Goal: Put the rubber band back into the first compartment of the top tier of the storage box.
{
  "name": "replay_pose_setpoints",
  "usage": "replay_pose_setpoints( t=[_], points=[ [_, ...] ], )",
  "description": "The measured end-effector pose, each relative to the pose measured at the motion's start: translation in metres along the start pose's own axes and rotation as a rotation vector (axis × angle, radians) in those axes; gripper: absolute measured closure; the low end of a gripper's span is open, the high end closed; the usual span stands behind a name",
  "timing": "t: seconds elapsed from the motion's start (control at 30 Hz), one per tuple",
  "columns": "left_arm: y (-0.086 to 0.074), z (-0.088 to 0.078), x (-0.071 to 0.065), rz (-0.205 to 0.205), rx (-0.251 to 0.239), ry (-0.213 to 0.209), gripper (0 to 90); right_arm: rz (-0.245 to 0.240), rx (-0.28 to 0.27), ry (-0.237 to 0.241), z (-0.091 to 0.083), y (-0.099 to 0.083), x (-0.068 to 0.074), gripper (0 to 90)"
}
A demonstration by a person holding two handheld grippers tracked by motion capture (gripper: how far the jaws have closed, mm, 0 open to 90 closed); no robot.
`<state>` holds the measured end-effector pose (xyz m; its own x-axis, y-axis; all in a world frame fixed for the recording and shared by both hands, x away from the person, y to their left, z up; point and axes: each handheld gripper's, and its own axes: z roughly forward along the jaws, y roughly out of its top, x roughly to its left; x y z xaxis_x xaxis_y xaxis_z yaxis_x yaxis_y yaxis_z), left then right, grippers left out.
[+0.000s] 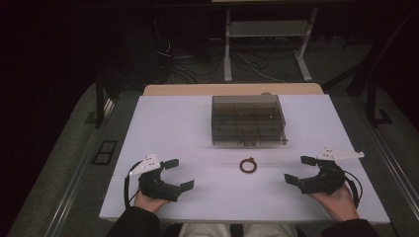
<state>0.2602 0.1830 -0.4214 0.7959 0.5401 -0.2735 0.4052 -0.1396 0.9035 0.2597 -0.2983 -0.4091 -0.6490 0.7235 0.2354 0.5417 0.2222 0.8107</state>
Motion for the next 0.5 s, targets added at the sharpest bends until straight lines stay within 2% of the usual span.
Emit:
replay_pose_setpoints(
  t=[0.5],
  points=[
    [0.0008, 0.0023, -0.0002, 0.008, 0.006, -0.008, 0.0, 0.007, 0.014, 0.011, 0.0012, 0.0, 0.0019, 0.2]
  ],
)
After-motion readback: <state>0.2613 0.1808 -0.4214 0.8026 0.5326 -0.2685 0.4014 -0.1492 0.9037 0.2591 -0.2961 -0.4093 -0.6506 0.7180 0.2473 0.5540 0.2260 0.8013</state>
